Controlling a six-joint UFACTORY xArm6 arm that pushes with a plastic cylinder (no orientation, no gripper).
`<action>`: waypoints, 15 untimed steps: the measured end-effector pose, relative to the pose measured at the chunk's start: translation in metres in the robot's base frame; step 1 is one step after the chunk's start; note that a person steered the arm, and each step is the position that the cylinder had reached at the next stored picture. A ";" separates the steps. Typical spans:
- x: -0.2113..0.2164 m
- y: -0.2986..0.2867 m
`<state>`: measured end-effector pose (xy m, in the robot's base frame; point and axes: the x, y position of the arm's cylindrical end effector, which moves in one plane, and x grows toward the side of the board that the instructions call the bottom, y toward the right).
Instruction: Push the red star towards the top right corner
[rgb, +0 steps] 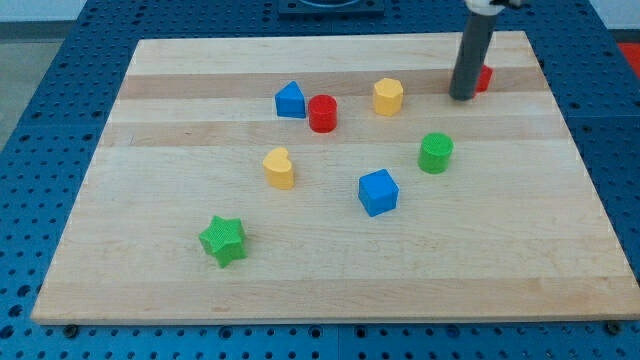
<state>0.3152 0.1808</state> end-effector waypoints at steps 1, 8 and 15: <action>-0.005 0.007; -0.028 -0.011; 0.023 -0.014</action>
